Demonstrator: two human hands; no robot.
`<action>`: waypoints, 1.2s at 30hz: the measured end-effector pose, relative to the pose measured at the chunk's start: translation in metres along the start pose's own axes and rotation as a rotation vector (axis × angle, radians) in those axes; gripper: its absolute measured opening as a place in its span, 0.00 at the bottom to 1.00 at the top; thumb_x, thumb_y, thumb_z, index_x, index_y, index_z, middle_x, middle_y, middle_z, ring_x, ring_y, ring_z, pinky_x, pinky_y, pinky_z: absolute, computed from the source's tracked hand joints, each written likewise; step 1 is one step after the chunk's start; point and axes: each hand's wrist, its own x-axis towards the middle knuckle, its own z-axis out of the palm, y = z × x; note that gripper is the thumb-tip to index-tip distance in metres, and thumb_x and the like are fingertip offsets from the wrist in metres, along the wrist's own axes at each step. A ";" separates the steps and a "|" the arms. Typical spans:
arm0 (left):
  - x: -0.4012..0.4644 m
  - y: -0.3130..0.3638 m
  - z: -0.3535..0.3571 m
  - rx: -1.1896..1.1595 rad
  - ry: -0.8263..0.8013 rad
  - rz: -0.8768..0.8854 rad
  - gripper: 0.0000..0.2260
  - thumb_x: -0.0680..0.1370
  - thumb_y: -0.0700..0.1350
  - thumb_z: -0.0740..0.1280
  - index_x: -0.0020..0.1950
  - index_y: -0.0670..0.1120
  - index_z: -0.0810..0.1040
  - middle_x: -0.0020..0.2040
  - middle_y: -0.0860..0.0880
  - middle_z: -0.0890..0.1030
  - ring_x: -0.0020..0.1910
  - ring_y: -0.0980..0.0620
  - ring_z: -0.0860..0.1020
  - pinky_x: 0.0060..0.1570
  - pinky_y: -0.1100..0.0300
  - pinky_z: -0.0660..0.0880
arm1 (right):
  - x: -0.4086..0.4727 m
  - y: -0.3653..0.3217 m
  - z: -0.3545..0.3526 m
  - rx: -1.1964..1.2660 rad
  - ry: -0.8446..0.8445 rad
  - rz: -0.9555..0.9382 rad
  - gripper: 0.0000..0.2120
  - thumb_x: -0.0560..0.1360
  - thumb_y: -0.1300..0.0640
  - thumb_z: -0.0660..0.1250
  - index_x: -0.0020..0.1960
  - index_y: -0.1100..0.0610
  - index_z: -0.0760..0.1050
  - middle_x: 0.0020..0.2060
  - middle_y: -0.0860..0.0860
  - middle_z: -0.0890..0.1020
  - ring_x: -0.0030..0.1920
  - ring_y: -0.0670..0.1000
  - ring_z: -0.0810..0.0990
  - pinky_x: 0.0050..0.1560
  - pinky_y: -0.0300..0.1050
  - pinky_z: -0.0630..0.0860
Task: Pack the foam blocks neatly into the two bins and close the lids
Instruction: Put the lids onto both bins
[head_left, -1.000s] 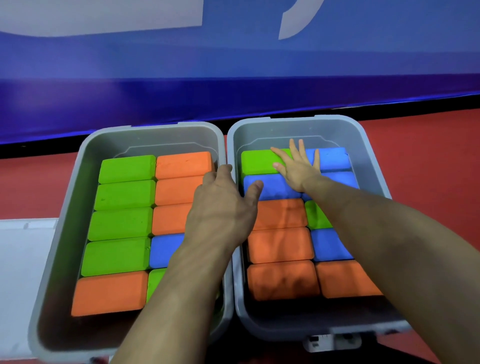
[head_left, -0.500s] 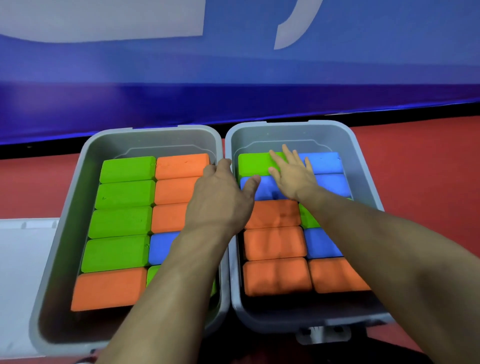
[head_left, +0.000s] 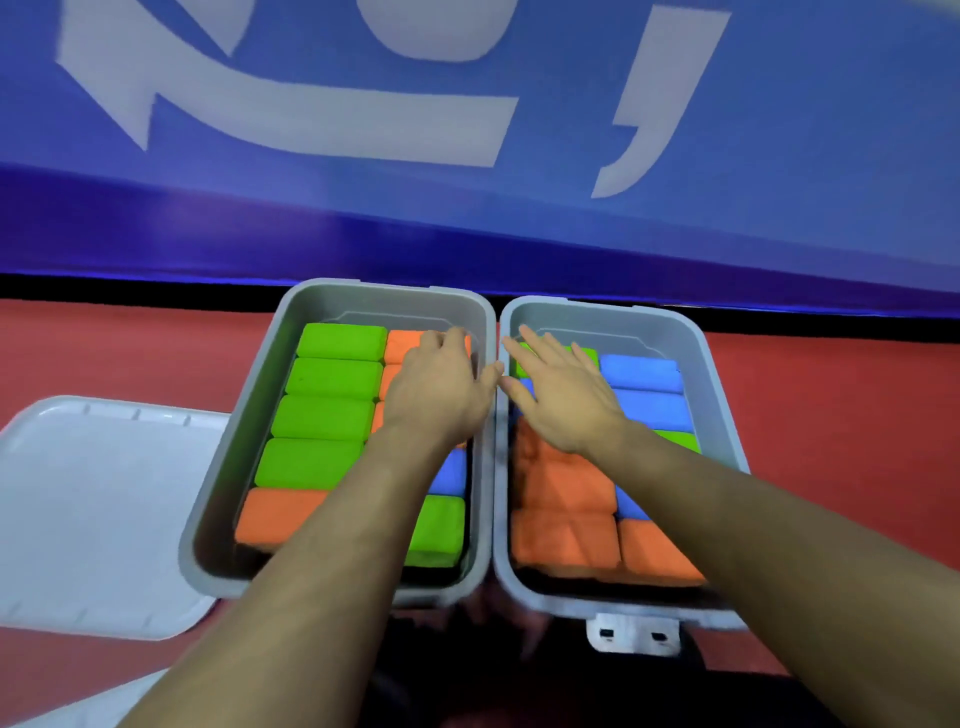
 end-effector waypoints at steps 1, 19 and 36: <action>-0.005 -0.008 -0.009 0.015 0.010 -0.013 0.25 0.80 0.58 0.64 0.71 0.44 0.69 0.68 0.39 0.72 0.67 0.37 0.71 0.65 0.45 0.70 | -0.001 -0.016 -0.004 -0.011 -0.004 -0.022 0.28 0.84 0.39 0.50 0.82 0.44 0.52 0.82 0.47 0.52 0.81 0.53 0.51 0.79 0.54 0.45; -0.140 -0.382 -0.085 -0.855 0.307 -1.107 0.30 0.81 0.58 0.64 0.75 0.39 0.66 0.69 0.43 0.72 0.64 0.40 0.73 0.64 0.45 0.73 | 0.039 -0.343 0.112 -0.092 -0.235 -0.589 0.30 0.83 0.38 0.50 0.82 0.44 0.49 0.82 0.46 0.50 0.81 0.53 0.49 0.80 0.54 0.44; -0.150 -0.550 0.088 -1.459 0.545 -1.466 0.42 0.64 0.67 0.73 0.72 0.48 0.72 0.67 0.49 0.78 0.62 0.45 0.78 0.65 0.47 0.74 | 0.075 -0.367 0.243 -0.190 -0.270 -0.786 0.33 0.81 0.32 0.45 0.82 0.44 0.52 0.82 0.48 0.53 0.81 0.52 0.50 0.80 0.57 0.43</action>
